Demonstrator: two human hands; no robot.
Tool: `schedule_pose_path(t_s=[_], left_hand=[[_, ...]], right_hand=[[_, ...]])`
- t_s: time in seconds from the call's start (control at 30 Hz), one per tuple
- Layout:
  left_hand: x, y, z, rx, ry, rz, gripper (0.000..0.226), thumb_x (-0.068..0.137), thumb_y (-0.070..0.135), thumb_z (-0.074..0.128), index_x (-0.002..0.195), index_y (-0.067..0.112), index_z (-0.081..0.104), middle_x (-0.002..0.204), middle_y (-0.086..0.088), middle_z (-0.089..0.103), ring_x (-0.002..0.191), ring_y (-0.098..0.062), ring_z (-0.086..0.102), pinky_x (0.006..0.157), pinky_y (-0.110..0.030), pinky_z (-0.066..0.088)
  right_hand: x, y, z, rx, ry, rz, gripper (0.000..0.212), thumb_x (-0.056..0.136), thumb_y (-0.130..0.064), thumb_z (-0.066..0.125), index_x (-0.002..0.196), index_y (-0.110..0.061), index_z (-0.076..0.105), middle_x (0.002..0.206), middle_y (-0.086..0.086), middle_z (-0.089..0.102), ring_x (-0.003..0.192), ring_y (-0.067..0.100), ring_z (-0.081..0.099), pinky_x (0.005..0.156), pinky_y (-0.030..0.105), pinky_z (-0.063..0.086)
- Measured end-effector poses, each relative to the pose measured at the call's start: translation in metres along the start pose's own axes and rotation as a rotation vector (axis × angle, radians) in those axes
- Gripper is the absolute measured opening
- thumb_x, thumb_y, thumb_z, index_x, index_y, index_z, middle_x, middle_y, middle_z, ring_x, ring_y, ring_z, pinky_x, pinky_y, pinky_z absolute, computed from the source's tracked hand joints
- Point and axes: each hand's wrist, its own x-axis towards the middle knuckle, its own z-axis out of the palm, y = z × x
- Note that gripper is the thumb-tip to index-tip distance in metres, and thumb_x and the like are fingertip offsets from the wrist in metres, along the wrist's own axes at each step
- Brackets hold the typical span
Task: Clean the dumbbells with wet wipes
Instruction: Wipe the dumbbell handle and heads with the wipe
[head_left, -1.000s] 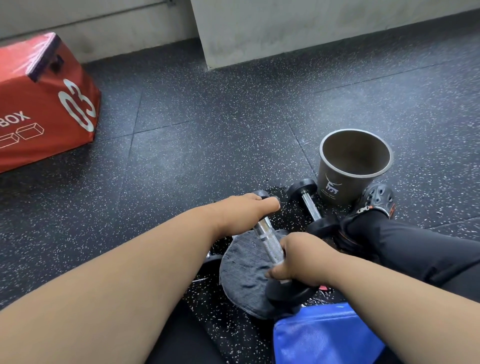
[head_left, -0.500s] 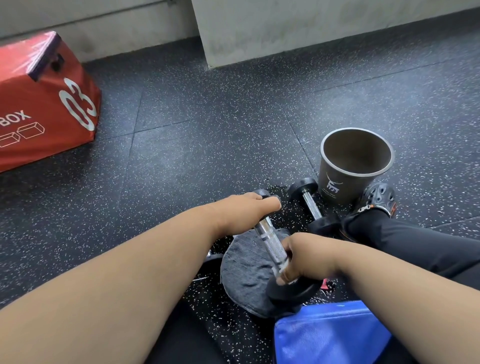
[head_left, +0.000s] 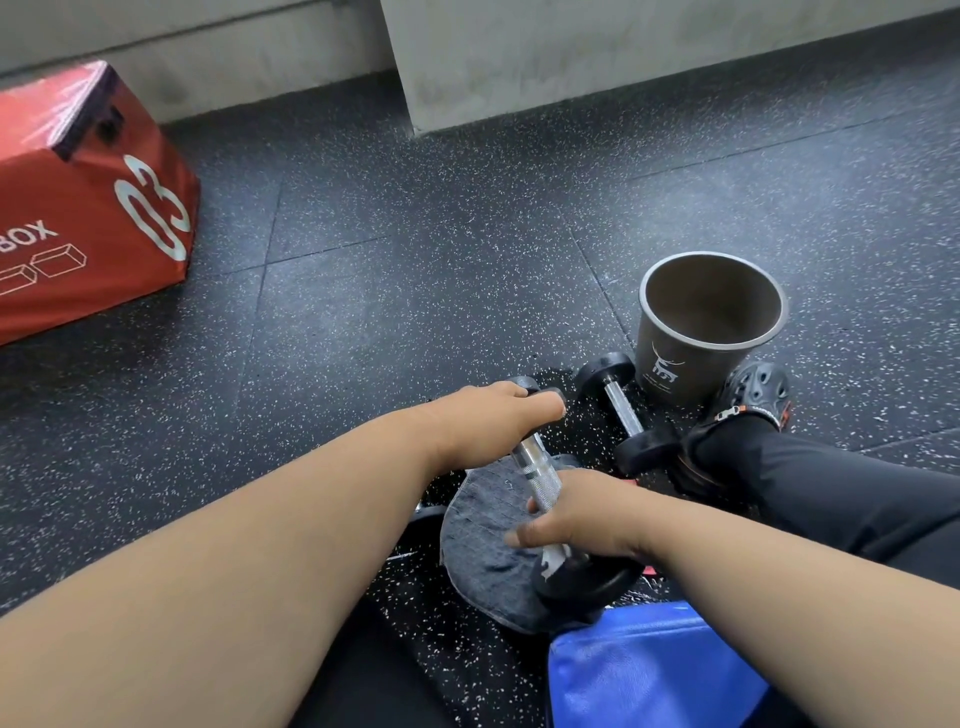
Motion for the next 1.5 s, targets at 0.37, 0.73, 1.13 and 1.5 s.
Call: schedule_pose_path(t_s=[0.37,0.73,1.13,1.5], left_hand=[[0.002,-0.004,0.002,-0.014,0.012,-0.001,0.075,0.08,0.084,0.045,0.143,0.045,0.056,0.147,0.004,0.059,0.133,-0.027,0.053,0.117,-0.051,0.039],[-0.001,-0.003,-0.001,-0.033,0.009,-0.003,0.068,0.088,0.078,0.047,0.143,0.04,0.058,0.147,0.006,0.06,0.134,-0.022,0.053,0.118,-0.047,0.038],[0.004,-0.006,0.001,-0.015,0.016,0.003,0.087,0.076,0.086,0.043,0.151,0.042,0.053,0.157,0.007,0.054,0.144,-0.023,0.048,0.122,-0.051,0.034],[0.007,-0.008,0.002,-0.013,0.015,0.014,0.083,0.076,0.086,0.043,0.146,0.043,0.056,0.155,0.008,0.056,0.143,-0.023,0.047,0.122,-0.052,0.033]], right_hand=[[-0.005,0.0,-0.014,-0.316,-0.077,-0.056,0.035,0.073,-0.019,0.085,0.099,-0.031,0.064,0.093,-0.008,0.07,0.09,0.019,0.069,0.081,0.032,0.056],[-0.017,0.005,-0.043,-0.477,0.036,0.027,0.052,0.075,-0.019,0.084,0.113,-0.044,0.058,0.082,-0.003,0.072,0.069,0.01,0.064,0.055,0.028,0.046],[-0.027,-0.004,-0.022,-0.358,0.064,-0.076,0.043,0.076,-0.036,0.08,0.115,-0.035,0.061,0.086,-0.011,0.071,0.08,0.01,0.067,0.071,0.026,0.051],[-0.011,-0.004,-0.012,0.082,-0.115,-0.088,0.033,0.082,-0.029,0.091,0.104,-0.025,0.066,0.073,-0.019,0.072,0.069,-0.001,0.069,0.067,0.014,0.052]])
